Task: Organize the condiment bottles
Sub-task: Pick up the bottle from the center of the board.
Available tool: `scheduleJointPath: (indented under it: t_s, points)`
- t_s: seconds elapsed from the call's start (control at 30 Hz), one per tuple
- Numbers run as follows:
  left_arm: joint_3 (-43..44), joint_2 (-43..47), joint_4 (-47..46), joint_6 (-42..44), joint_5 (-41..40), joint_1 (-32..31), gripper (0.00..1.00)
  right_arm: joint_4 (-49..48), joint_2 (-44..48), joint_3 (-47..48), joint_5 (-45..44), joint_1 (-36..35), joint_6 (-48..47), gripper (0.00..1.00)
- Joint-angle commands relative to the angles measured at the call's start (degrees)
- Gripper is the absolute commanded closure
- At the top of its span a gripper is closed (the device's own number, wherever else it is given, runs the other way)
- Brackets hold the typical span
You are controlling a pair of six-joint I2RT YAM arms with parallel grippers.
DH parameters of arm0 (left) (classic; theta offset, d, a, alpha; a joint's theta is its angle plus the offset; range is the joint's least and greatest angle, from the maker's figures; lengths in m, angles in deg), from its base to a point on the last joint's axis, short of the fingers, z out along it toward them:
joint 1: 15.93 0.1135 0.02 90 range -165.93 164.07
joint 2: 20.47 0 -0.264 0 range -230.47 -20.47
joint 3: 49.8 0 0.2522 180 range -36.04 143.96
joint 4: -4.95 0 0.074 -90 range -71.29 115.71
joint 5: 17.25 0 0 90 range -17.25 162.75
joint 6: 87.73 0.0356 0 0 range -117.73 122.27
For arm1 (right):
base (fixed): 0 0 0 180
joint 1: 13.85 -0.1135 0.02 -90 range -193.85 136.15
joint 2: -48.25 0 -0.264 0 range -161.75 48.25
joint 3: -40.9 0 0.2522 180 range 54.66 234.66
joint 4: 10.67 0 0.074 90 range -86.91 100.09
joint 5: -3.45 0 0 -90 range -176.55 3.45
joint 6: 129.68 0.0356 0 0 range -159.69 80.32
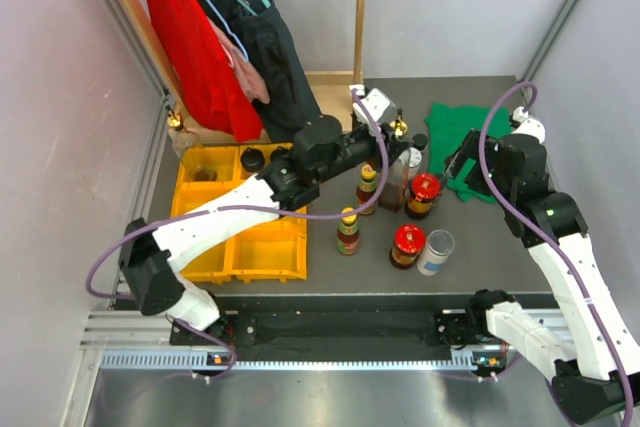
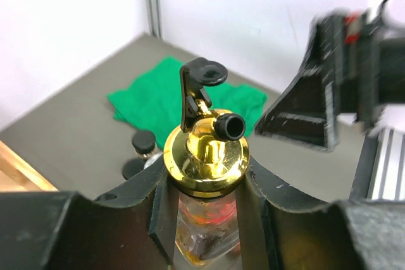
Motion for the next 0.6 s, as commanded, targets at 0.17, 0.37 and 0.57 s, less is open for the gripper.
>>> scheduleJointPath:
  t_s: [0.17, 0.37, 0.57]
  points:
    - [4.0, 12.2, -2.7, 0.5, -8.1, 0.0, 1.00, -1.9, 0.8, 1.3, 0.6, 0.9, 0.5, 0.08]
    - [3.5, 16.5, 0.1, 3.1, -21.6, 0.0, 1.00, -2.0, 0.8, 0.7, 1.2, 0.8, 0.9, 0.08]
    - [1.0, 20.3, -1.7, 7.5, -36.7, 0.0, 1.00, -2.2, 0.6, 0.3, 1.2, 0.9, 1.2, 0.08]
